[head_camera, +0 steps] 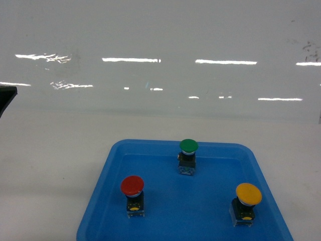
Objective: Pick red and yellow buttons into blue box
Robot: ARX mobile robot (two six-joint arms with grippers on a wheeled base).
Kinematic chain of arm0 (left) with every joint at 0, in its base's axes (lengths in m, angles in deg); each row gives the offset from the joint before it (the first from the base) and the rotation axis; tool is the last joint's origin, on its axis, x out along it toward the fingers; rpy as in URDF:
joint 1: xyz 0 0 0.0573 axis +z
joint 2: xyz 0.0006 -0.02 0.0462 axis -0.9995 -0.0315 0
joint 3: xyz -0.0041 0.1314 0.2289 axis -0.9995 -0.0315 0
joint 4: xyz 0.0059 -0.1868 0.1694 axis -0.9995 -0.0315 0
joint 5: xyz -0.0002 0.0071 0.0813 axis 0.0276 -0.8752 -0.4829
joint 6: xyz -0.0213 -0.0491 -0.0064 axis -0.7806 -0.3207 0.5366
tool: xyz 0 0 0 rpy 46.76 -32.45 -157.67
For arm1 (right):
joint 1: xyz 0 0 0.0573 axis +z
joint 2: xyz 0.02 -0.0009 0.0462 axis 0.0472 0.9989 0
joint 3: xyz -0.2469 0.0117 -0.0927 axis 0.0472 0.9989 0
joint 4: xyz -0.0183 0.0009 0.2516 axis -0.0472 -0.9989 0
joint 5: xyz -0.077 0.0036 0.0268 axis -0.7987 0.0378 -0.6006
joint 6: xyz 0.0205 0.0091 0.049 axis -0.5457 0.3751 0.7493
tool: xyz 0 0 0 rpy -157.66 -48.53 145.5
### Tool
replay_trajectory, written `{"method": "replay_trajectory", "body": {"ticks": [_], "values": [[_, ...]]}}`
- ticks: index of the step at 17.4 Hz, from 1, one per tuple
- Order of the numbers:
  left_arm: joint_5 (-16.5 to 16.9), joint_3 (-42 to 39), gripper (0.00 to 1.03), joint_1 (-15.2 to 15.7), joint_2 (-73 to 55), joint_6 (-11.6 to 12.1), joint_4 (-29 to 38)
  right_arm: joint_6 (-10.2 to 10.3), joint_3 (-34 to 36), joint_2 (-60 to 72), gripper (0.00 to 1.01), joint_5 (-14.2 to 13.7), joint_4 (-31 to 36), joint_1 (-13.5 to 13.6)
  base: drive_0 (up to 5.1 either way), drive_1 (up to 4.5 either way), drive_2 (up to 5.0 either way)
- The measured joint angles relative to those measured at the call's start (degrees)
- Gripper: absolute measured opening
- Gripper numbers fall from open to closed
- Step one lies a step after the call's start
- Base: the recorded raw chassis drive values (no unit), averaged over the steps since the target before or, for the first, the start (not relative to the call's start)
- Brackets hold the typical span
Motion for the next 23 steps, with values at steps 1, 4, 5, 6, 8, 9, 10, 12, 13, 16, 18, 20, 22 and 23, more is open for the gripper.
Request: {"method": "replay_trajectory", "body": {"ticks": [1,4,5,6,8,9,10,12,13,16,18,20,22,23], "values": [[0.02,0.00,0.98,0.00,0.00,0.00,0.00,-0.15,-0.37,1.84,0.98,0.02,0.39,0.00,0.0,0.00,0.0],[0.00,0.00,0.98,0.00,0.00,0.00,0.00,-0.35,-2.47,10.71,0.98,0.07,-0.26,0.48,0.0,0.00,0.0],[0.02,0.02,0.98,0.00,0.00,0.00,0.00,-0.44,-3.69,13.33,0.98,0.13,-0.20,0.94,0.0,0.00,0.0],[0.02,0.00,0.98,0.00,0.00,0.00,0.00,-0.39,-5.01,15.34,0.98,0.31,-0.72,1.25,0.0,0.00,0.0],[0.02,0.02,0.98,0.00,0.00,0.00,0.00,-0.31,-6.36,18.05,0.98,0.94,-1.11,1.92,0.0,0.00,0.0],[0.02,0.00,0.98,0.00,0.00,0.00,0.00,0.09,-6.88,18.64,0.98,1.62,-1.57,1.97,0.0,0.00,0.0],[0.00,0.00,0.98,0.00,0.00,0.00,0.00,0.24,-7.76,19.69,0.98,1.70,-1.86,2.58,0.0,0.00,0.0],[0.02,0.00,0.98,0.00,0.00,0.00,0.00,2.10,-9.81,23.47,0.98,3.58,-0.96,3.06,0.0,0.00,0.0],[0.02,0.00,0.98,0.00,0.00,0.00,-0.02,2.97,-10.29,25.49,0.98,4.42,0.11,3.50,0.0,0.00,0.0],[0.02,0.00,0.98,0.00,0.00,0.02,0.00,6.16,-12.41,32.02,0.98,8.04,2.56,3.74,0.0,0.00,0.0],[0.02,0.00,0.98,0.00,0.00,0.00,0.02,7.08,-13.81,36.61,0.98,7.41,4.76,3.82,0.0,0.00,0.0],[0.02,0.02,0.98,0.00,0.00,0.00,0.00,6.88,-13.73,38.80,0.98,5.29,5.77,4.31,0.0,0.00,0.0],[0.02,0.00,0.98,0.00,0.00,0.00,0.00,5.01,-12.15,37.57,0.98,1.70,8.94,4.81,0.0,0.00,0.0],[0.02,0.00,0.98,0.00,0.00,0.02,0.00,4.57,-12.15,37.13,0.98,1.55,9.07,4.85,0.0,0.00,0.0]]}}
